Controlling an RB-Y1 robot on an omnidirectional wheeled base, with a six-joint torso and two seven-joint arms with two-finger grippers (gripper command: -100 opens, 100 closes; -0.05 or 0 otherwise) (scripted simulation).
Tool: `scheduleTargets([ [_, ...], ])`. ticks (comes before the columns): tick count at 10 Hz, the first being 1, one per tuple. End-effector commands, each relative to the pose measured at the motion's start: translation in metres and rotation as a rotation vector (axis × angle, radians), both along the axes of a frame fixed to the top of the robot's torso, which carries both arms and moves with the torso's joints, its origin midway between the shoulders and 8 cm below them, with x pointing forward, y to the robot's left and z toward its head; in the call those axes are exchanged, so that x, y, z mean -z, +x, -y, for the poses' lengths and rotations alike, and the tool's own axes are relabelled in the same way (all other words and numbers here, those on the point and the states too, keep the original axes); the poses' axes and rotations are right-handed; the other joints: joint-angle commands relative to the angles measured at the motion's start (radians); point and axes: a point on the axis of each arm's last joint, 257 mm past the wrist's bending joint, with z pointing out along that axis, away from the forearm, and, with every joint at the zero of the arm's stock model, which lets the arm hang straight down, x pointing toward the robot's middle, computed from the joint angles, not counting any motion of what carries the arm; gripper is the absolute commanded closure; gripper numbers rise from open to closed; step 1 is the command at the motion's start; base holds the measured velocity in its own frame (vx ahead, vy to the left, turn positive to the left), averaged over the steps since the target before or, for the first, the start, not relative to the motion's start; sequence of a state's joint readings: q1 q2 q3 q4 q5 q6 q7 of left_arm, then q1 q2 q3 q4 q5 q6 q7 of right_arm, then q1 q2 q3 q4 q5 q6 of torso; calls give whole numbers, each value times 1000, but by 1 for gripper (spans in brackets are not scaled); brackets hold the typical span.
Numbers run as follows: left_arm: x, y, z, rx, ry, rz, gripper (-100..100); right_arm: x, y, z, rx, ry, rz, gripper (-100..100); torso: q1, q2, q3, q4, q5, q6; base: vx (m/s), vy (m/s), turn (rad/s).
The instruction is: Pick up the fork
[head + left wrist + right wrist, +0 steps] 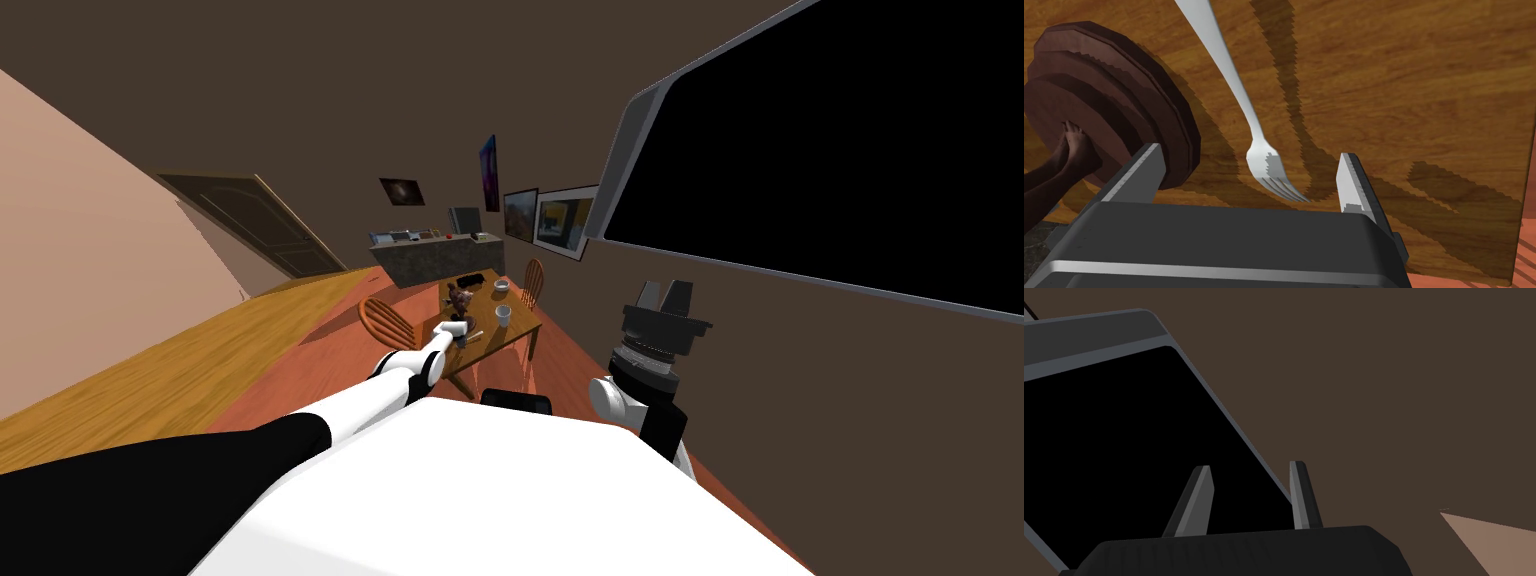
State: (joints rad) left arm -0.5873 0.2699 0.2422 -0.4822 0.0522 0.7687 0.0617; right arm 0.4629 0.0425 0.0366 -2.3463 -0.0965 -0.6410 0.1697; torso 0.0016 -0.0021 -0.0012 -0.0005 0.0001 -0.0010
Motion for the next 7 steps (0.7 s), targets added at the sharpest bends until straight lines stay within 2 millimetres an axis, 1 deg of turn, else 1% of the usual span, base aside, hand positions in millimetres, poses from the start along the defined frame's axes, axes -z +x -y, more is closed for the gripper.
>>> scheduleTargets([
  [1, 5, -11, 3, -5, -15, -45, -100, 0, 0, 0, 0, 0, 0, 0, 0, 0, 0, 0, 0, 0, 54, 27, 18],
  [2, 7, -16, 6, -8, -23, -70, -100, 0, 0, 0, 0, 0, 0, 0, 1, -1, 0, 0, 0, 0, 64, 29, 22],
  [3, 7, -16, 6, -8, -23, -70, -100, 0, 0, 0, 0, 0, 0, 0, 1, -1, -1, 0, 0, 0, 41, 18, 2],
  [4, 9, -23, 8, -12, -34, -104, -100, 0, 0, 0, 0, 0, 0, 0, 0, 0, 0, 0, 0, 0, 42, 20, 15],
  [5, 8, -19, 6, -11, -28, -86, -100, 0, 0, 0, 0, 0, 0, 0, 0, 0, 0, 0, 0, 0, 23, 11, 2],
  [6, 8, -20, 7, -11, -29, -91, 0, 0, 0, 0, 0, 0, 0, 0, 0, 1, 0, 0, 0, 0, 0, 0, 0],
  [7, 15, -28, 2, 5, -29, -91, -100, 0, 0, 0, 0, 0, 0, 0, -1, 2, 1, 0, 0, 0, 50, -28, 107],
])
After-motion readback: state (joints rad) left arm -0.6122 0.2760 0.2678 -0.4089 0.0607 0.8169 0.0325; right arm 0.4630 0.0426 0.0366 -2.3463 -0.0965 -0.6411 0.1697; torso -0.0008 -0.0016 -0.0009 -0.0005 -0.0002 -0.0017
